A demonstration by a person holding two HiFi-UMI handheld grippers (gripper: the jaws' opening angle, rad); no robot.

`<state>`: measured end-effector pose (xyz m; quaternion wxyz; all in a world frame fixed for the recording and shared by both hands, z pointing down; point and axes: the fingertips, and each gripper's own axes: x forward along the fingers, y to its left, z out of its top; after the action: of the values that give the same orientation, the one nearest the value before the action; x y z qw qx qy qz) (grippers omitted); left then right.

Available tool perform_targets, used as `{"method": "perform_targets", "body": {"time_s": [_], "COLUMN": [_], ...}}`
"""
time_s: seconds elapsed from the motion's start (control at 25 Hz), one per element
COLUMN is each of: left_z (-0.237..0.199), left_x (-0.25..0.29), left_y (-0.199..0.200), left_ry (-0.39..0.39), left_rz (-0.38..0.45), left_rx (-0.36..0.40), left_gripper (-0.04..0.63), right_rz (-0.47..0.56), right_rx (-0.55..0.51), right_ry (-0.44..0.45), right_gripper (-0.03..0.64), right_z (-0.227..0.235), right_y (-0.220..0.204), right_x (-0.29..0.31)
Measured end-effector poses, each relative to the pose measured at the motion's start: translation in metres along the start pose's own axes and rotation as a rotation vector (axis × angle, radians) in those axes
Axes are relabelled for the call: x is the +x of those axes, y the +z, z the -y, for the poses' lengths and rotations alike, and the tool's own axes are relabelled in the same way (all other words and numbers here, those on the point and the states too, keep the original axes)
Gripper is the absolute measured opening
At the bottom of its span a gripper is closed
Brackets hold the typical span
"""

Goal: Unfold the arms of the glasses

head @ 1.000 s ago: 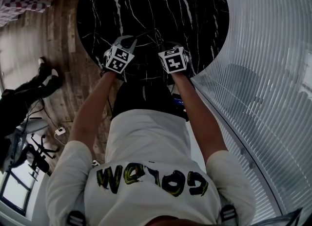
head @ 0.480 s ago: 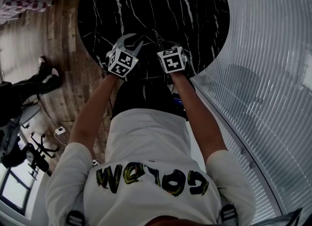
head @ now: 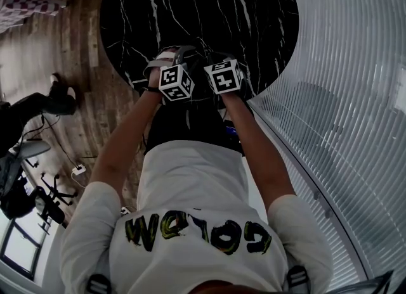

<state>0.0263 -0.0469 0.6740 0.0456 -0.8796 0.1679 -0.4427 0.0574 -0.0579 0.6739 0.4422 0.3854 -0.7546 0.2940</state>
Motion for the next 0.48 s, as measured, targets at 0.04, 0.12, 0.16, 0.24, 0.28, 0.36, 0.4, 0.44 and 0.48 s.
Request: {"method": "perform_targets", "body": {"time_s": [0.04,0.12,0.16,0.24,0.28,0.36,0.4,0.44,0.48], "left_z": [0.001,0.002,0.003,0.005,0.006,0.006,0.005,0.004,0.004], "left_x": [0.003,0.006,0.007,0.010,0.011,0.012,0.013,0.013,0.014], "left_y": [-0.001,-0.003,-0.004,-0.005,-0.005,-0.006,-0.006,-0.006,-0.006], "left_ry": [-0.005,-0.012,-0.015,-0.019,-0.020,-0.018,-0.016,-0.014,-0.014], "left_rz": [-0.012,-0.031,-0.038,-0.050,-0.055,-0.063,-0.066,-0.068,-0.071], "left_rx": [0.016,0.050,0.063,0.085,0.095,0.108,0.112,0.115,0.118], "left_gripper": [0.103,0.091,0.082,0.072,0.067,0.061,0.060,0.060,0.058], "right_rz": [-0.005,-0.014,-0.016,-0.017,-0.018,-0.018,-0.017,-0.017,-0.017], "right_rx": [0.003,0.008,0.009,0.010,0.010,0.009,0.009,0.009,0.010], "right_ry": [0.001,0.002,0.003,0.005,0.005,0.006,0.006,0.006,0.005], "right_gripper": [0.006,0.006,0.006,0.006,0.006,0.006,0.006,0.006,0.006], "right_z": [0.000,-0.001,-0.001,-0.001,-0.001,-0.001,-0.001,-0.001,0.000], "right_y": [0.000,-0.002,-0.002,-0.002,-0.002,-0.001,-0.001,0.000,0.000], "right_x": [-0.001,-0.001,-0.001,-0.001,-0.001,-0.001,-0.001,-0.001,0.000]}}
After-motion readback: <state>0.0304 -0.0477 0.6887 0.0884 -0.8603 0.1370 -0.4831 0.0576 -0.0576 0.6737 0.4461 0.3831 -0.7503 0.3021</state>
